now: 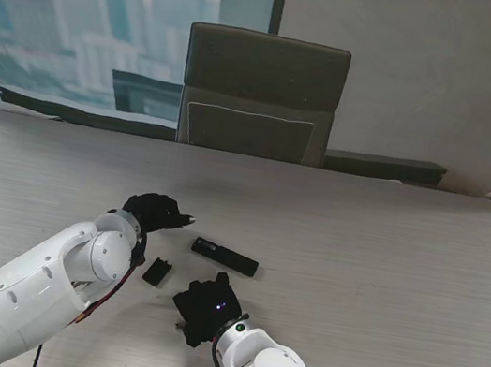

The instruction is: Install the batteries into the remote control and close the cover

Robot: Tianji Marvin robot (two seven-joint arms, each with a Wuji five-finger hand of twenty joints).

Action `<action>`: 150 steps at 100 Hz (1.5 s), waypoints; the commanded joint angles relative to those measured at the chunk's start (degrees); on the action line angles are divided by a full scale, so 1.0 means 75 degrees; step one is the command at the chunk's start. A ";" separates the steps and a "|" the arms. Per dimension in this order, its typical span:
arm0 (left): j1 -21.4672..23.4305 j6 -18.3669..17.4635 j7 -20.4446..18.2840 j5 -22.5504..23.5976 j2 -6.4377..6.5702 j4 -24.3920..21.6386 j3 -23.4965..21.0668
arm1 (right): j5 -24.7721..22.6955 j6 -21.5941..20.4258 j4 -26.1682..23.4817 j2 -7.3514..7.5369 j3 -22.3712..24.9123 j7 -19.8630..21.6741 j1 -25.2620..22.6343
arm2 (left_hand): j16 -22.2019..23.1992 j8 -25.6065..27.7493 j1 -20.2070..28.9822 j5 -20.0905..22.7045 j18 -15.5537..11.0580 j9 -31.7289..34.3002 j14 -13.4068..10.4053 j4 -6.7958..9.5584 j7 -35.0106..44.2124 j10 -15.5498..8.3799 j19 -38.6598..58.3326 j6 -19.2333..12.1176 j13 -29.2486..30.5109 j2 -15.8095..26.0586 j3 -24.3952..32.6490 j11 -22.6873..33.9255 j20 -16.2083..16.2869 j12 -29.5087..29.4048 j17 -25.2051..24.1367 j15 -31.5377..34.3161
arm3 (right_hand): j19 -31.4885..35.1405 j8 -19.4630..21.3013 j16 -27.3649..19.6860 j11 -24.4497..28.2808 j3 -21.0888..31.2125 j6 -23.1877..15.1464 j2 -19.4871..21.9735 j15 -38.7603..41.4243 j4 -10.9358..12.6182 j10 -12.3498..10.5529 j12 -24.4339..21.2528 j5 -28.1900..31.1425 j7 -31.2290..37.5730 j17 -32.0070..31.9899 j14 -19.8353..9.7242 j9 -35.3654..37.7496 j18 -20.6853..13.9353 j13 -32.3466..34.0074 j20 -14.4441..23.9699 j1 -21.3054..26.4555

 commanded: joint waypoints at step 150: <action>-0.0123 0.0237 -0.0212 -0.0098 -0.0030 0.0006 0.0196 | 0.0717 -0.1054 0.0077 -0.0090 0.1320 0.0447 0.0224 | -0.0013 -0.0127 0.0250 -0.0033 -0.0129 -0.0099 0.0157 0.0337 -0.0123 0.0128 -0.0093 0.0099 -0.0207 0.0379 -0.0292 -0.0099 -0.0124 -0.0100 -0.0185 -0.0020 | 0.1029 0.0682 -0.0054 -0.0212 -0.0229 0.0508 0.0383 -0.0058 0.0743 -0.0108 -0.0014 -0.0765 -0.2049 0.0300 0.0002 -0.0029 -0.0294 -0.0258 0.0688 -0.0363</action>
